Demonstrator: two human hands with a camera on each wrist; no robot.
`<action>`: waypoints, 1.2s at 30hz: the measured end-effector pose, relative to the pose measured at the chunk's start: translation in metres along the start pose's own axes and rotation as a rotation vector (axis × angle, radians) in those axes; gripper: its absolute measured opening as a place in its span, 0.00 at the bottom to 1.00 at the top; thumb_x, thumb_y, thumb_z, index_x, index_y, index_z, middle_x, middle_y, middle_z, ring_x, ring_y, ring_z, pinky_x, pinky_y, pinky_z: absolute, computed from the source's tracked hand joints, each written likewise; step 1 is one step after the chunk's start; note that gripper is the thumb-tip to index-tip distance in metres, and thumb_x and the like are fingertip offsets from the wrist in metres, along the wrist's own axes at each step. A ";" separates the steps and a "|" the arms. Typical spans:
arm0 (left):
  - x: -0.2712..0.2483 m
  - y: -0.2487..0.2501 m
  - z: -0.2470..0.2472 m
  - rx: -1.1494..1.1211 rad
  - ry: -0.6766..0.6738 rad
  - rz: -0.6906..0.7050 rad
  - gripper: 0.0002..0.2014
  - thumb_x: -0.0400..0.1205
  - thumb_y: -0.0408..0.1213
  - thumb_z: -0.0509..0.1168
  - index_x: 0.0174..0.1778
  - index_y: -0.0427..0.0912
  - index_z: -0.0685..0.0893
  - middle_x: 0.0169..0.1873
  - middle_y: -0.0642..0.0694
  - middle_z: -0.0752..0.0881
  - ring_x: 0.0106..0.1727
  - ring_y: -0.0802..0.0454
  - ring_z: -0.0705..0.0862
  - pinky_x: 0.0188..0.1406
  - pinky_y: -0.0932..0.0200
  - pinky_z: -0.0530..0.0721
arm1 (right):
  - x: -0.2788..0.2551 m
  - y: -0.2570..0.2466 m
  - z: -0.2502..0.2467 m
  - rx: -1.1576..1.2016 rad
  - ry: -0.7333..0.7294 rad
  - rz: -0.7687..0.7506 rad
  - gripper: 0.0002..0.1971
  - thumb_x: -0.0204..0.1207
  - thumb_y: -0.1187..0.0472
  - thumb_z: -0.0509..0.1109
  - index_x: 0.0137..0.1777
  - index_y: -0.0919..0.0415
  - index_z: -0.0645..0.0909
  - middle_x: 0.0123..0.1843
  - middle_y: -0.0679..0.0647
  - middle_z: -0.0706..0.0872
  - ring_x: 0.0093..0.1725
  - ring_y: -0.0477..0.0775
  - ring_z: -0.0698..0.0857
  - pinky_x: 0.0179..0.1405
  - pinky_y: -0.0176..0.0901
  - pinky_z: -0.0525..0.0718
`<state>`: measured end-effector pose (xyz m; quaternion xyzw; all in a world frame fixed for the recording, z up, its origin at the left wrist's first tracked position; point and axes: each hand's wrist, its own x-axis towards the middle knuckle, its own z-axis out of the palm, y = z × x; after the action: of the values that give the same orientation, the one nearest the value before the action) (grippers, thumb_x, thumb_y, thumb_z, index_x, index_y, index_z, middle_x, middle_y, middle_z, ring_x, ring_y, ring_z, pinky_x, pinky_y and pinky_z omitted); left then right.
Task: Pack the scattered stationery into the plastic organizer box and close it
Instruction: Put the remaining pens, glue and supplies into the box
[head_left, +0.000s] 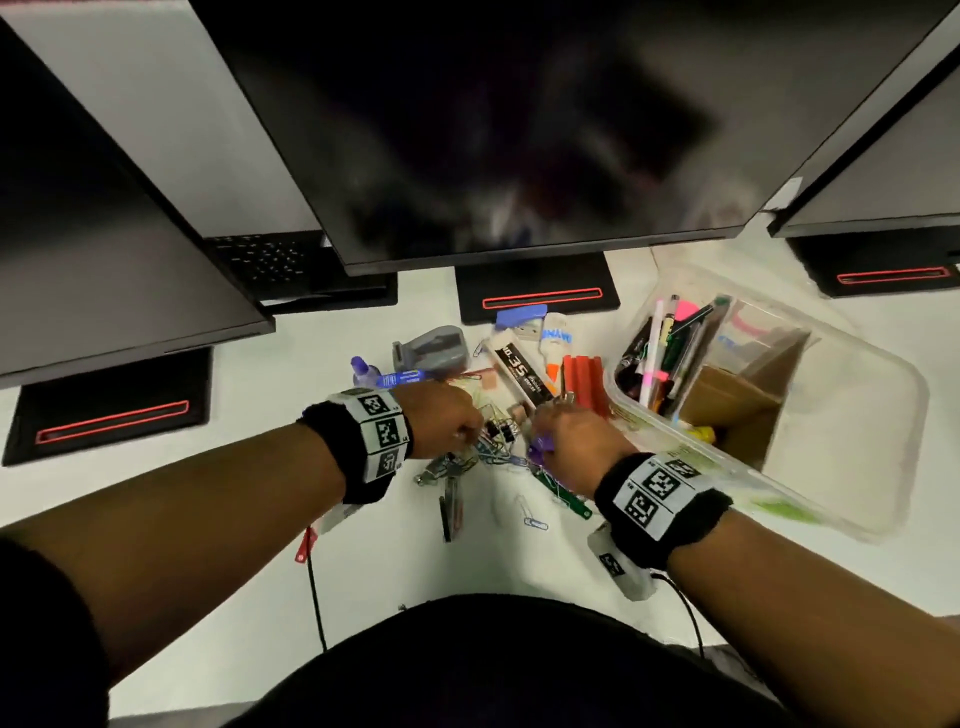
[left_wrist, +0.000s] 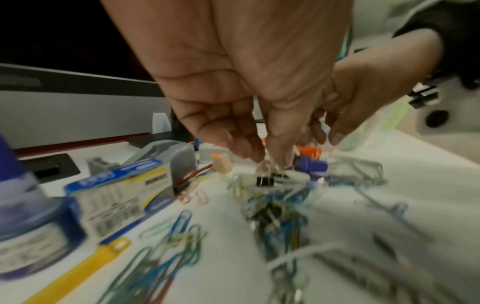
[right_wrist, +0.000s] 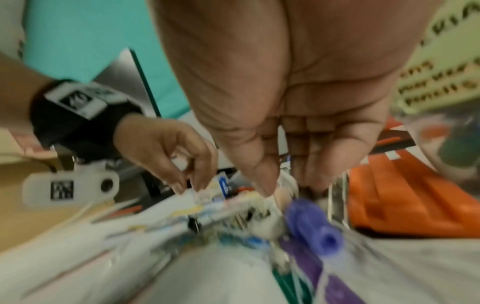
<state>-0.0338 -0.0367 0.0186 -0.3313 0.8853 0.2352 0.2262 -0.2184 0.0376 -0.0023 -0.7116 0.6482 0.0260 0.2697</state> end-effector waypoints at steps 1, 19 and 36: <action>-0.001 -0.003 0.004 0.022 -0.013 0.006 0.11 0.80 0.37 0.61 0.55 0.45 0.85 0.54 0.44 0.86 0.57 0.44 0.82 0.59 0.51 0.81 | 0.003 0.001 0.005 -0.043 -0.013 0.027 0.14 0.80 0.61 0.63 0.64 0.58 0.79 0.63 0.60 0.82 0.55 0.60 0.86 0.57 0.48 0.84; 0.049 0.005 0.023 0.129 0.151 -0.031 0.15 0.81 0.29 0.56 0.63 0.40 0.77 0.61 0.38 0.78 0.63 0.39 0.79 0.59 0.49 0.79 | 0.018 -0.008 0.008 0.115 0.047 0.192 0.16 0.75 0.63 0.65 0.63 0.64 0.73 0.66 0.65 0.77 0.58 0.64 0.83 0.52 0.45 0.80; 0.052 0.004 0.037 0.081 0.195 -0.167 0.17 0.83 0.32 0.57 0.69 0.42 0.70 0.73 0.40 0.70 0.73 0.41 0.71 0.65 0.49 0.76 | 0.032 -0.005 0.021 0.025 0.048 0.162 0.12 0.81 0.63 0.58 0.60 0.65 0.77 0.62 0.61 0.81 0.55 0.61 0.86 0.51 0.47 0.84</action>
<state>-0.0629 -0.0381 -0.0383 -0.4157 0.8811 0.1465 0.1712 -0.2018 0.0175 -0.0309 -0.6539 0.7101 0.0224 0.2601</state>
